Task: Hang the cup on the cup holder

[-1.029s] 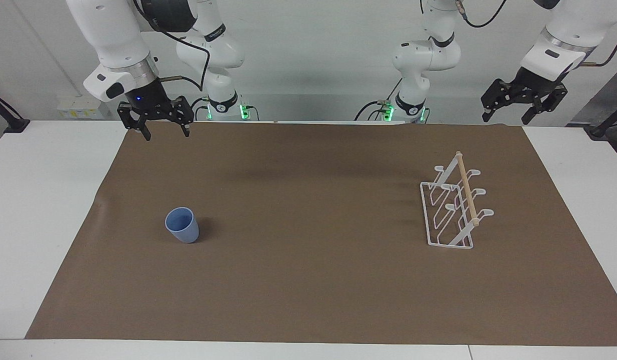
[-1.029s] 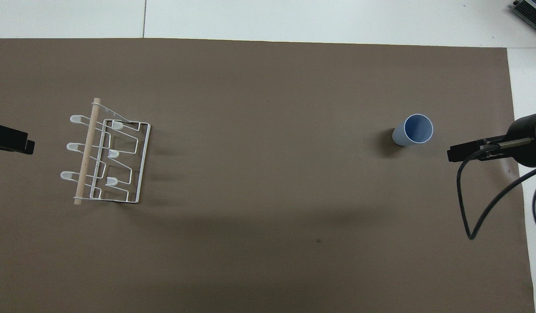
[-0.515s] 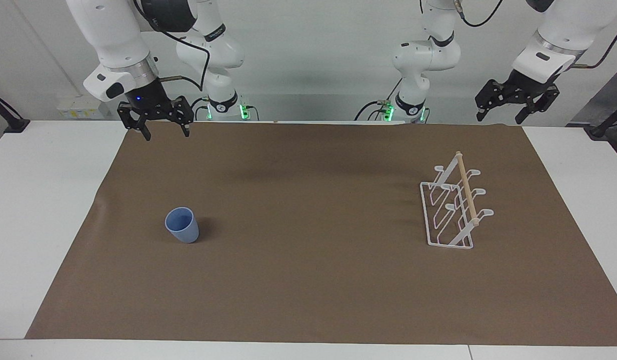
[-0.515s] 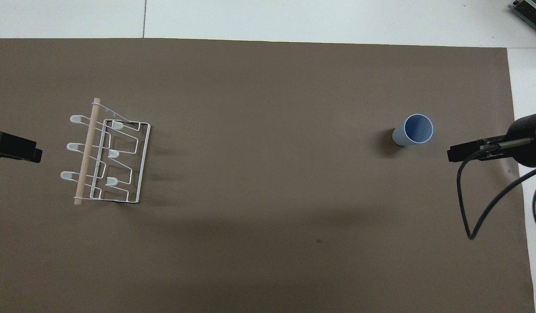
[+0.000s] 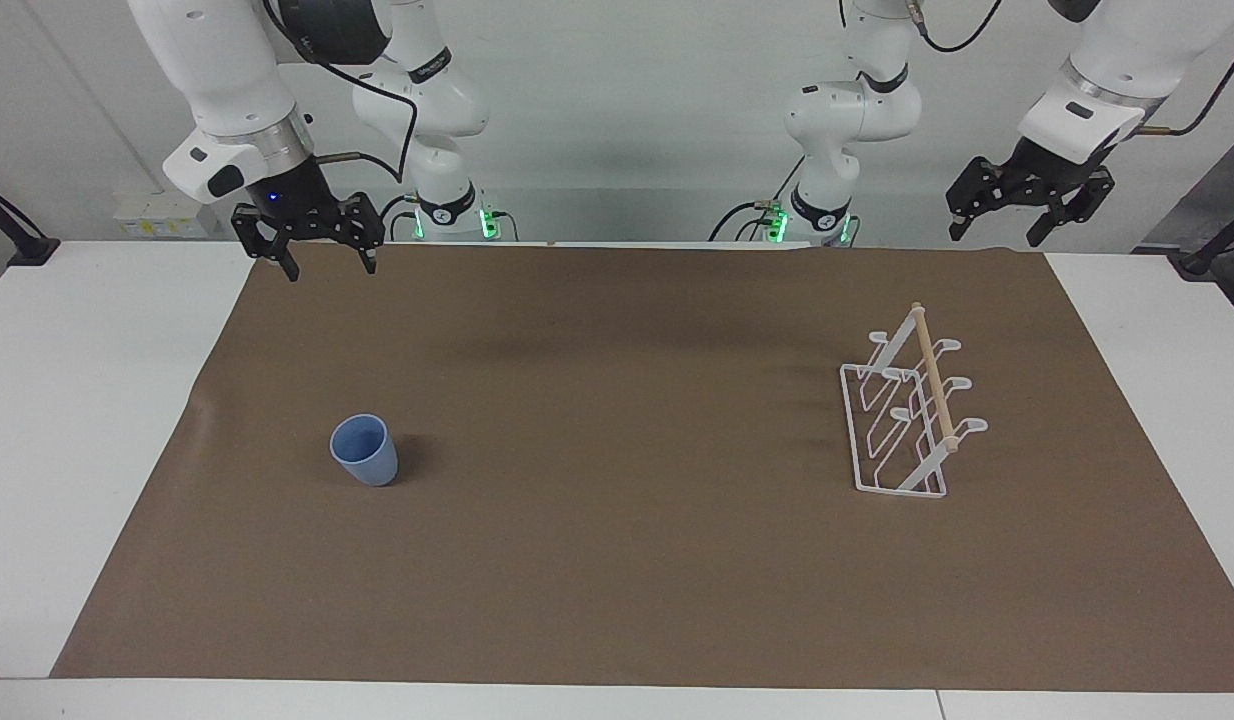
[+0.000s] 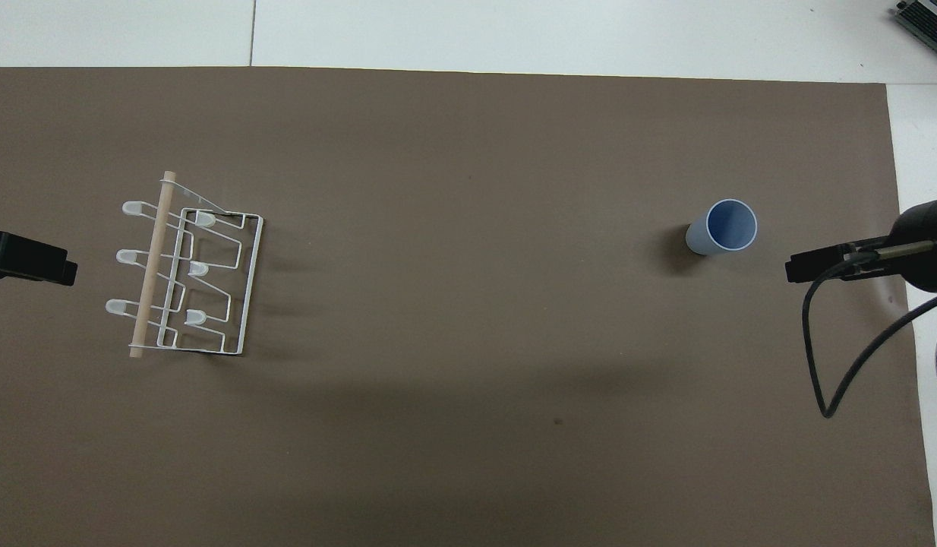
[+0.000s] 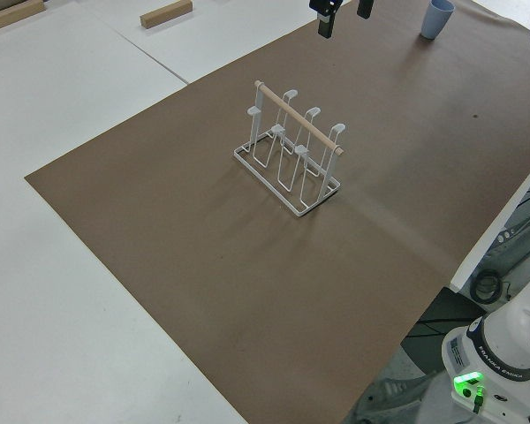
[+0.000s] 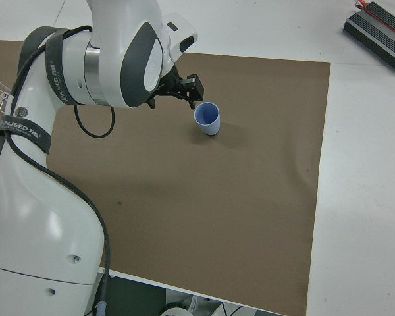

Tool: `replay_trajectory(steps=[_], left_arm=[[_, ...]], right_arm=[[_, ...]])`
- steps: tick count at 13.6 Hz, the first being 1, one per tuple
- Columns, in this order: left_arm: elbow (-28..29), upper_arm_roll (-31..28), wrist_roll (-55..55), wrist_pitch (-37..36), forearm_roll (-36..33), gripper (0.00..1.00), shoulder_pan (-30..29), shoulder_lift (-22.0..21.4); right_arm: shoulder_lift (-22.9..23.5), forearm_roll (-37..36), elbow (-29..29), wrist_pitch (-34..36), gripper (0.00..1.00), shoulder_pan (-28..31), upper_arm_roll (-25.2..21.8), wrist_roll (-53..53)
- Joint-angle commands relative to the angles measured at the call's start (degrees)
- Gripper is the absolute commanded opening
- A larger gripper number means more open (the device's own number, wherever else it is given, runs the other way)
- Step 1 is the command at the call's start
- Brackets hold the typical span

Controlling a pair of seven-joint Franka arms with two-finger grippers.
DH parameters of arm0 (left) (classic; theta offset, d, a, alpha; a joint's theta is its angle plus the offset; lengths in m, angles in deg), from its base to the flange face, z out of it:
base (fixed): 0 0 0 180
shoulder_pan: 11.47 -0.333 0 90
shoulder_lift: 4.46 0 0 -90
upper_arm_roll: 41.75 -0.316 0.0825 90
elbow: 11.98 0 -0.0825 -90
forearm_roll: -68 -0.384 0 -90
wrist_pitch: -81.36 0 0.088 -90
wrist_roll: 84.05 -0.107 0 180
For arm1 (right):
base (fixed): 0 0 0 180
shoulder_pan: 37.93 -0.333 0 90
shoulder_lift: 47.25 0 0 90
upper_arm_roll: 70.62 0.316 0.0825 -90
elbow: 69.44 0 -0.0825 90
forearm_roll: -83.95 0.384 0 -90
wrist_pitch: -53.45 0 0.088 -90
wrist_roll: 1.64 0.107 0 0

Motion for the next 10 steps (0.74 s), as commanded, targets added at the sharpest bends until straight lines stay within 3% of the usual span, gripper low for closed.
replay_trajectory(steps=[1, 5, 10], left_arm=[[1.9, -0.14, 0.01, 1.28, 0.18, 1.0, 0.07, -1.61], [1.81, -0.14, 0.01, 1.37, 0.18, 1.0, 0.16, -1.52], [1.81, -0.14, -0.08, 1.28, 0.18, 1.0, -0.1, -1.52]], right_arm=[[0.15, 1.38, 0.13, -3.97, 1.0, 1.26, 0.53, 0.52], [0.24, 1.47, 2.92, -16.52, 1.0, 0.39, 0.62, 0.52], [1.64, 1.47, 5.83, -23.4, 1.0, -1.71, 1.14, 0.08]])
